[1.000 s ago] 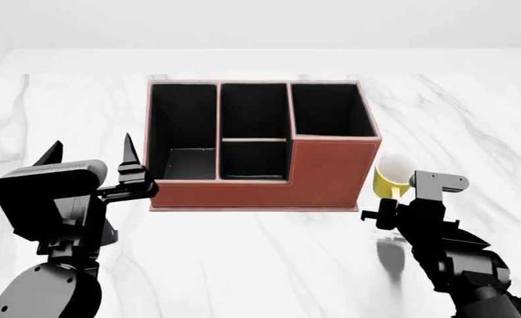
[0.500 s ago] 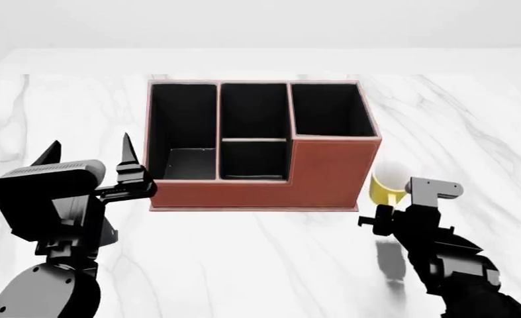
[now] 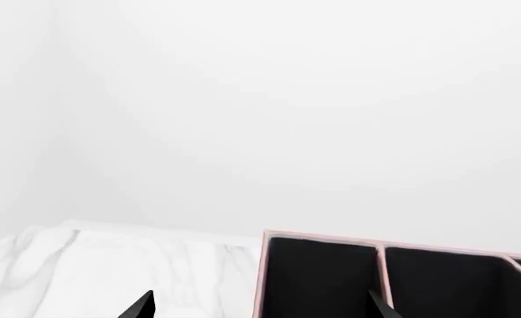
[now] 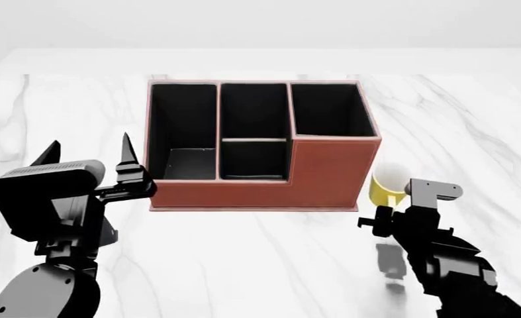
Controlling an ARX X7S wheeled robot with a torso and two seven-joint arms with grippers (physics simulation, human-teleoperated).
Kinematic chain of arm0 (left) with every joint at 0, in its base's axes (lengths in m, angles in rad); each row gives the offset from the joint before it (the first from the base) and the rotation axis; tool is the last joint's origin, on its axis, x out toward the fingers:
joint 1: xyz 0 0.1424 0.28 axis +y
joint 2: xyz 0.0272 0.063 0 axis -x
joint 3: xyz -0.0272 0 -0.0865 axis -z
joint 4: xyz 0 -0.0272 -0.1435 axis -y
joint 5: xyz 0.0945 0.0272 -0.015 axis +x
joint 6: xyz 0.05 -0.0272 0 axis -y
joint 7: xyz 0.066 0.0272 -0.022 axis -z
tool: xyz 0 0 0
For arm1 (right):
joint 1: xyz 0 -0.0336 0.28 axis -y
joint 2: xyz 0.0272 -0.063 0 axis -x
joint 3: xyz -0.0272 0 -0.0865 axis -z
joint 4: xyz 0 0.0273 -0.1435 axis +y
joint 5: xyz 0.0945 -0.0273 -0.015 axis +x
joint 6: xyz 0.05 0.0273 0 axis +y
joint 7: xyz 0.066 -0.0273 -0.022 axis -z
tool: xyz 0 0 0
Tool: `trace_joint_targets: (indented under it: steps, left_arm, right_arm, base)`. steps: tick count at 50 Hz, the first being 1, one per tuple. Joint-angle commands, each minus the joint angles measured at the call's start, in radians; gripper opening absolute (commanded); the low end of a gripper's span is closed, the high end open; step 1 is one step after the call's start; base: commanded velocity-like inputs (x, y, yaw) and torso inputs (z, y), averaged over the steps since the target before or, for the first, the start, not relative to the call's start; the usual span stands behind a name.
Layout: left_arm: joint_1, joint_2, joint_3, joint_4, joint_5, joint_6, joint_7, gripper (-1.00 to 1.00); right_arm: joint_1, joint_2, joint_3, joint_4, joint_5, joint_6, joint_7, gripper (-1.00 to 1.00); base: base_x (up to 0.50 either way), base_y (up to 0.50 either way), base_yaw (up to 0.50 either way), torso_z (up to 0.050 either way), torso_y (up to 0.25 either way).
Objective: Pick up the yellow and white mug and place it to the right of the caddy.
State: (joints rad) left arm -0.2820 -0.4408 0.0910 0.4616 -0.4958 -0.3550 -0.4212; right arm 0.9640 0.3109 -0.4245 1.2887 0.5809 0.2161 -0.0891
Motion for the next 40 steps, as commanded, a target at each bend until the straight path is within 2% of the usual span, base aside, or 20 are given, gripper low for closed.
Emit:
trace_joint_targets:
  steps: [1,3,4,30,40]
  left_arm:
    - [0.000,-0.002,0.001,0.002,-0.002,0.000,-0.003,1.00]
    - [0.000,-0.002,0.001,0.001,-0.002,0.001,-0.002,1.00]
    - [0.000,-0.002,0.001,0.001,-0.002,0.001,-0.002,1.00]
    - [0.000,-0.005,0.003,0.001,-0.005,0.004,-0.008,1.00]
    - [0.002,-0.008,0.001,0.004,-0.008,0.006,-0.009,1.00]
  right_arm:
    - [-0.013,-0.012,0.054,0.018,-0.064,0.005,-0.019,-1.00]
    - [-0.013,-0.012,0.064,0.018,-0.078,0.007,-0.020,-1.00]
    - [-0.013,-0.013,0.067,0.018,-0.085,0.007,-0.020,1.00]
    - [-0.027,-0.014,0.154,0.003,-0.188,0.000,-0.053,1.00]
    - [-0.171,0.060,0.180,-0.361,-0.133,0.179,0.020,1.00]
  base:
    - [0.00,0.00,0.00,0.000,0.000]
    - [0.00,0.00,0.00,0.000,0.000]
    - [0.00,0.00,0.00,0.000,0.000]
    - [0.00,0.00,0.00,0.000,0.000]
    - [0.00,0.00,0.00,0.000,0.000]
